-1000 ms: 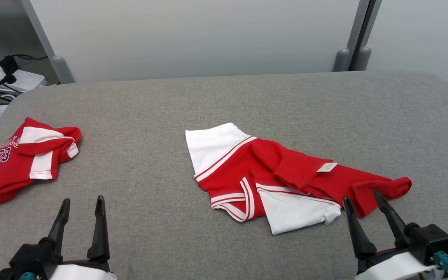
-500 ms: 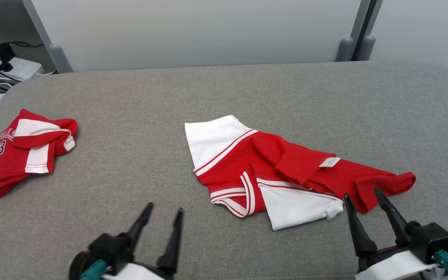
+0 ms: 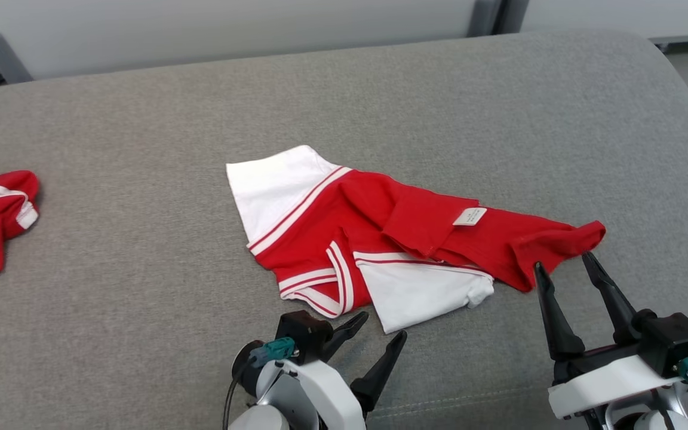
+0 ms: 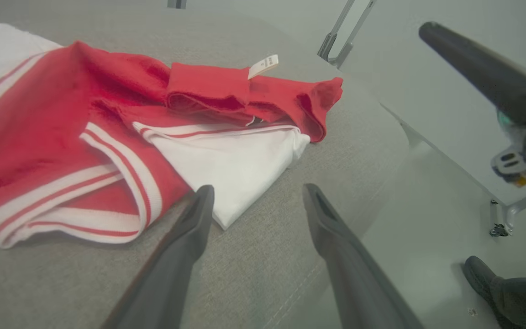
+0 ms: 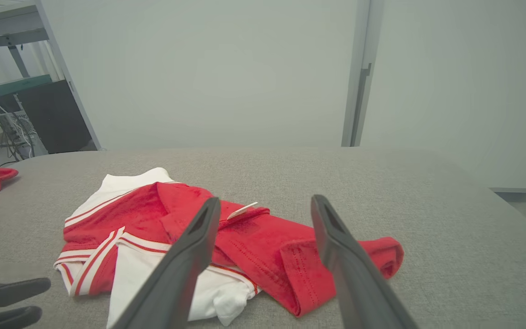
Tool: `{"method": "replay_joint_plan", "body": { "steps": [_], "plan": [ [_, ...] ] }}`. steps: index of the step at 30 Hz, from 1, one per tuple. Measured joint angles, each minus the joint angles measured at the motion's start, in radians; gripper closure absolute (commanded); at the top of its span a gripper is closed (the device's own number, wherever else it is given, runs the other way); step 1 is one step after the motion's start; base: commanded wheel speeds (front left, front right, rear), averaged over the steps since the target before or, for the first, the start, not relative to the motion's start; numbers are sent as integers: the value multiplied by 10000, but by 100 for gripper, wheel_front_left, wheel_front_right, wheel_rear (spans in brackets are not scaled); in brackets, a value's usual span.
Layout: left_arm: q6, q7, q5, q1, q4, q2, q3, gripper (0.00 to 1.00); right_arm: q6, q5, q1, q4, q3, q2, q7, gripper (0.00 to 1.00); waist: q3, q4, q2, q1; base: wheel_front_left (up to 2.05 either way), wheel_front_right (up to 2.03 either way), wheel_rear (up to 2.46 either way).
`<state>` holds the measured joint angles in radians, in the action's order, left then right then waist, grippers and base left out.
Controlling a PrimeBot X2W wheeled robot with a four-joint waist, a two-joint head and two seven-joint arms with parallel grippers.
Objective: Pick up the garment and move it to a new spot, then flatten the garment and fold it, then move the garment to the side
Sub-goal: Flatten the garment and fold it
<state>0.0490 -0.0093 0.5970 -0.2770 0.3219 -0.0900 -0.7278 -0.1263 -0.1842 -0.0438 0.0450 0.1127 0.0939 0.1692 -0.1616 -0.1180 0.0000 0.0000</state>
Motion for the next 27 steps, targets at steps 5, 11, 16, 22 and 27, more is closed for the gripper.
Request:
{"method": "replay_joint_plan", "body": {
  "steps": [5,11,16,22,27],
  "plan": [
    [113,-10,190,-593,1216,192,-67,0,0,0,-234,25,0,-21,150,0,-409,-437,0,0,0,0,0],
    [249,-366,671,-1436,2869,362,161,0,0,4,-599,186,-23,-176,372,0,-1074,-1100,0,0,0,0,0],
    [437,-564,955,-1870,3173,418,96,97,0,2,-718,359,-52,-211,466,0,-1262,-1278,0,0,0,0,0],
    [554,-759,1172,-2019,3269,416,-144,100,0,2,-753,481,-146,-240,514,0,-1250,-1131,0,1,0,0,0],
    [-8,-1003,1172,-1989,2451,-286,295,100,0,4,-753,591,-385,-253,529,0,-1157,-810,0,0,0,0,0]
  ]
}}
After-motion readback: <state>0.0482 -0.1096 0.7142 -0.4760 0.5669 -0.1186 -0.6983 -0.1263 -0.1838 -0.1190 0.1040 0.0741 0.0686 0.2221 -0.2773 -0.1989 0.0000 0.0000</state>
